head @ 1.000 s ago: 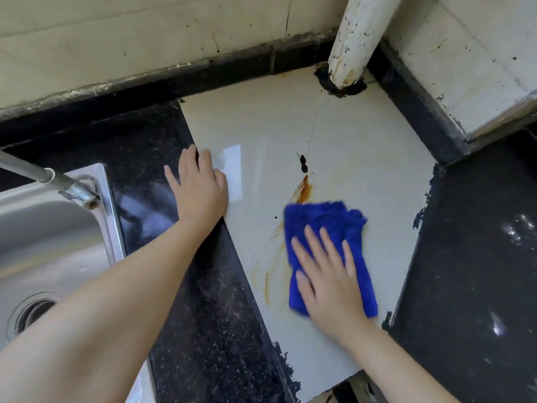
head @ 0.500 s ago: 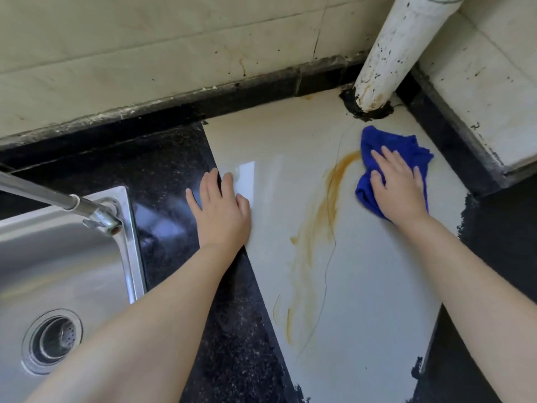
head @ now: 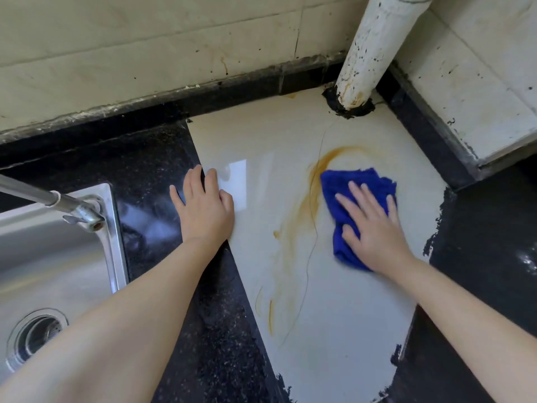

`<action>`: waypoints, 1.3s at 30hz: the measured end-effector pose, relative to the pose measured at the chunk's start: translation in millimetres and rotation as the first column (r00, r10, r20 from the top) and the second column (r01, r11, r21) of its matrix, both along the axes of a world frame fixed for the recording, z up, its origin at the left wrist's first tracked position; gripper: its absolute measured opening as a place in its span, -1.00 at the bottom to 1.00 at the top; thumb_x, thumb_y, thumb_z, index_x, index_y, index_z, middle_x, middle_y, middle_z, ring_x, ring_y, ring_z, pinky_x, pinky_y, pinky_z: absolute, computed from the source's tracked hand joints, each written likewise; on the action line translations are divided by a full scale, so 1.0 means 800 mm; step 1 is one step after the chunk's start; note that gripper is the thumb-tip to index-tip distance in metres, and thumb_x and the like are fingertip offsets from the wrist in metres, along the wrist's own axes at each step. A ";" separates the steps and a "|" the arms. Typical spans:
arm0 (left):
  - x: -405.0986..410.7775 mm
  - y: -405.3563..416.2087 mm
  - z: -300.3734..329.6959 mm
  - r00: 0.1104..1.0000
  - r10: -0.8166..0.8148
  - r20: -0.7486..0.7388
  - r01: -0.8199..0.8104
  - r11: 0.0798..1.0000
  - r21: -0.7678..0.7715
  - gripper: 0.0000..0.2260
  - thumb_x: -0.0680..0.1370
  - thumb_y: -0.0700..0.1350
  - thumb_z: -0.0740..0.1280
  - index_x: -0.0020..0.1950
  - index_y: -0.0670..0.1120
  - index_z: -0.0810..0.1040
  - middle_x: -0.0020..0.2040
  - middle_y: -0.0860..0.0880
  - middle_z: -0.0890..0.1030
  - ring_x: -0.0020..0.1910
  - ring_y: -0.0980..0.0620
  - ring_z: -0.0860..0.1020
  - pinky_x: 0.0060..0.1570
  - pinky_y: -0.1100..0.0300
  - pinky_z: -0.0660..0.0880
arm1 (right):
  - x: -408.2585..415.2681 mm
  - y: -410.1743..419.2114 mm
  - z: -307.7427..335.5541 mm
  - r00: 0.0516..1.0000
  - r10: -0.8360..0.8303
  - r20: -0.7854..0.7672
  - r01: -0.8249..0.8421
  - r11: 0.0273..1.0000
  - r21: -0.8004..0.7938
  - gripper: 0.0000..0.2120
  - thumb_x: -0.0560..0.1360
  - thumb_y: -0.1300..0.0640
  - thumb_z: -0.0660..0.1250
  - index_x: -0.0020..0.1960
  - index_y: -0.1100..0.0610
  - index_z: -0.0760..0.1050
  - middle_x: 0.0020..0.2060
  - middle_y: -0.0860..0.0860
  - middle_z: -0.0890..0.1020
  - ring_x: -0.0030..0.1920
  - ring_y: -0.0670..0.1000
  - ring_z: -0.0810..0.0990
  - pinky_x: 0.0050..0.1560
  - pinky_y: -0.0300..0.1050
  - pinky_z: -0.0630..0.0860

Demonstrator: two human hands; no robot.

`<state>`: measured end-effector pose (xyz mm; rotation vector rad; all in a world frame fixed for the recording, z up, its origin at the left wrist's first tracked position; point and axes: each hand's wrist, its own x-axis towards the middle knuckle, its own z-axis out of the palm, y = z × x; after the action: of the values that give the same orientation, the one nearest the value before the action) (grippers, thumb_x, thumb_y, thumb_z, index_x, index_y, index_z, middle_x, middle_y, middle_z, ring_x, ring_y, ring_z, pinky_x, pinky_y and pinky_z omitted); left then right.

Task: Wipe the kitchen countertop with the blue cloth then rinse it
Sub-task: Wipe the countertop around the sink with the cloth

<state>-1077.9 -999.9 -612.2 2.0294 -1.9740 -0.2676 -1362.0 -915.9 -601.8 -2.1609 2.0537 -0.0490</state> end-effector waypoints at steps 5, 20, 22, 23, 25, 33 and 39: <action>0.001 0.001 -0.001 1.000 0.002 -0.011 -0.002 1.000 -0.016 -0.63 0.51 -0.19 0.12 0.32 -0.14 0.32 0.44 -0.17 0.25 0.45 -0.11 0.14 0.40 -0.23 -0.07 | -0.044 -0.060 0.003 0.891 -0.454 -0.017 0.452 0.882 0.134 -0.48 0.60 -0.05 -0.05 0.53 -0.07 -0.09 0.54 0.05 -0.10 0.52 0.09 -0.18 0.44 0.31 -0.19; 0.001 0.001 0.000 1.000 -0.006 -0.007 0.006 0.999 -0.037 -0.63 0.51 -0.20 0.13 0.33 -0.16 0.33 0.42 -0.18 0.27 0.44 -0.13 0.17 0.39 -0.23 -0.04 | -0.017 0.025 -0.007 0.913 0.405 -0.050 -0.404 0.914 0.033 -0.36 0.42 -0.09 0.07 0.49 -0.12 0.05 0.51 -0.03 0.13 0.52 0.01 0.00 0.45 0.13 -0.08; 0.001 0.001 -0.001 1.000 -0.011 0.001 0.011 0.999 -0.032 -0.63 0.52 -0.20 0.12 0.33 -0.16 0.33 0.43 -0.17 0.26 0.45 -0.12 0.16 0.40 -0.22 -0.05 | -0.035 -0.050 -0.004 0.999 0.045 -0.009 -0.045 0.999 0.029 -0.44 0.52 -0.08 -0.04 0.50 -0.14 -0.05 0.53 -0.04 0.06 0.52 0.01 -0.04 0.47 0.14 -0.14; 0.002 0.001 -0.001 1.000 -0.010 0.000 0.010 1.000 -0.028 -0.63 0.52 -0.20 0.11 0.34 -0.15 0.32 0.43 -0.17 0.26 0.45 -0.12 0.15 0.40 -0.22 -0.06 | -0.034 -0.076 -0.002 0.991 -0.135 0.006 0.134 0.990 0.041 -0.47 0.56 -0.06 -0.06 0.51 -0.12 -0.06 0.54 -0.05 0.01 0.53 0.00 -0.08 0.48 0.16 -0.15; 0.002 0.001 0.000 1.000 -0.006 0.000 0.006 1.000 -0.021 -0.63 0.53 -0.19 0.10 0.35 -0.15 0.31 0.44 -0.16 0.24 0.46 -0.11 0.13 0.40 -0.21 -0.08 | -0.009 -0.095 -0.003 0.933 -0.359 0.014 0.357 0.932 0.060 -0.49 0.60 -0.03 -0.09 0.53 -0.08 -0.06 0.54 -0.04 -0.05 0.53 0.01 -0.12 0.48 0.18 -0.17; 0.003 0.002 0.000 1.000 -0.019 -0.008 0.019 1.000 -0.005 -0.62 0.53 -0.17 0.10 0.35 -0.15 0.31 0.44 -0.17 0.25 0.46 -0.11 0.14 0.40 -0.22 -0.07 | 0.135 0.234 -0.001 0.999 -0.008 -0.050 0.013 0.996 0.093 -0.47 0.58 -0.08 -0.21 0.53 0.00 -0.01 0.52 0.05 0.07 0.52 0.13 0.01 0.38 0.26 0.08; 0.004 -0.001 -0.002 0.997 0.003 -0.074 -0.002 1.000 0.012 -0.63 0.58 -0.09 0.02 0.36 -0.12 0.30 0.46 -0.12 0.22 0.47 -0.06 0.11 0.42 -0.17 -0.13 | 0.163 0.152 -0.002 0.994 0.106 -0.014 -0.104 0.989 0.109 -0.46 0.55 -0.17 -0.05 0.50 -0.06 0.09 0.50 0.06 0.17 0.52 0.11 0.01 0.37 0.30 0.06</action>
<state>-1074.9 -1000.7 -613.9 1.9997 -1.9297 -0.3490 -1231.4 -794.2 -603.3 -2.2076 1.9019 0.0939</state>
